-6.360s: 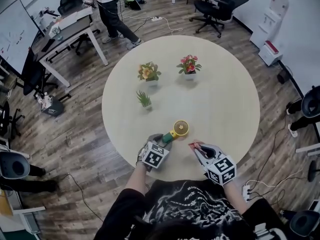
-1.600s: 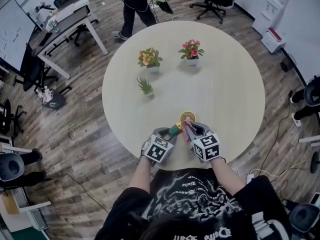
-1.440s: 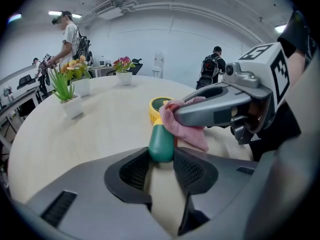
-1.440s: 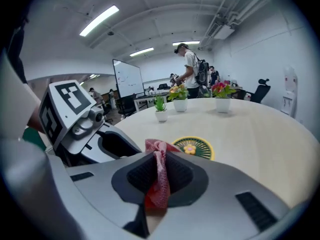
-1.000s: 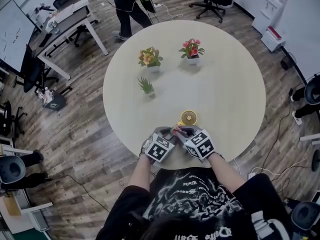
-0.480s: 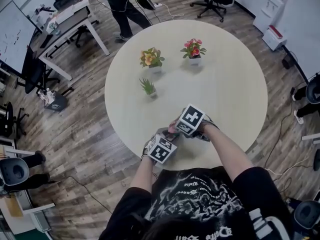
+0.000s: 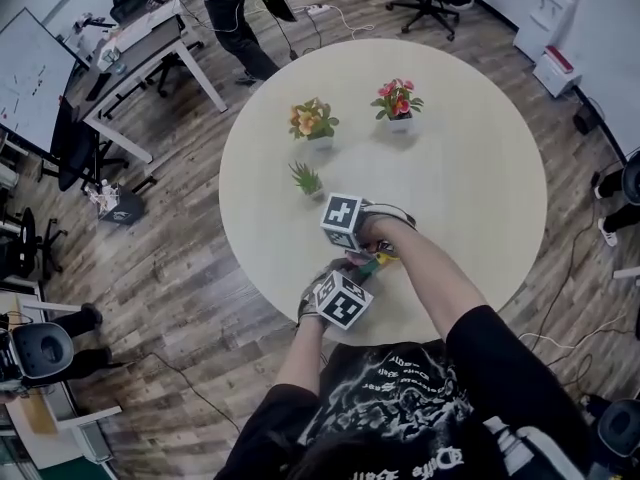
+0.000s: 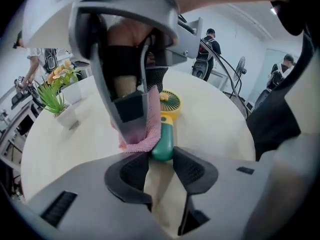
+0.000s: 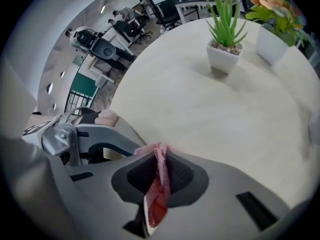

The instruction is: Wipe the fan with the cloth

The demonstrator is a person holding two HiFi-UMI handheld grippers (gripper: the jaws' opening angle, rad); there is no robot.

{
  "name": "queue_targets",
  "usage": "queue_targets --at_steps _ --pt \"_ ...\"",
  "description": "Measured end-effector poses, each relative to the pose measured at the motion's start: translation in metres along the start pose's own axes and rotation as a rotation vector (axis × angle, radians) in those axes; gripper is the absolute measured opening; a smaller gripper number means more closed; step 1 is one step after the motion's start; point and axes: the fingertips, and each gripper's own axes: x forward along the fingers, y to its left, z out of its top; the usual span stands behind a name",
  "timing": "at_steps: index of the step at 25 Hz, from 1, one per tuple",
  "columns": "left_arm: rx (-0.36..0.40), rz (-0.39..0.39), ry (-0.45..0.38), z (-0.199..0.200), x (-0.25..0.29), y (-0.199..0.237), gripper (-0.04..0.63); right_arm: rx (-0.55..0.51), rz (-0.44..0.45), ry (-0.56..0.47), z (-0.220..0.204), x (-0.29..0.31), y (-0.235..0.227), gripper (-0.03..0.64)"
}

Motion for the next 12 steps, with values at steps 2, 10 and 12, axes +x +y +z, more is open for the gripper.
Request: queue_targets --at_steps 2,10,12 --pt "-0.009 0.002 -0.001 0.0 0.001 -0.001 0.172 -0.102 -0.045 0.074 -0.004 0.0 -0.002 0.049" --pt "-0.022 -0.009 0.015 0.0 0.0 -0.001 0.17 -0.22 -0.083 0.173 -0.005 0.004 -0.004 0.046" --pt "-0.012 -0.002 0.011 0.001 0.001 -0.001 0.171 -0.171 -0.033 0.13 0.0 0.009 -0.001 0.044"
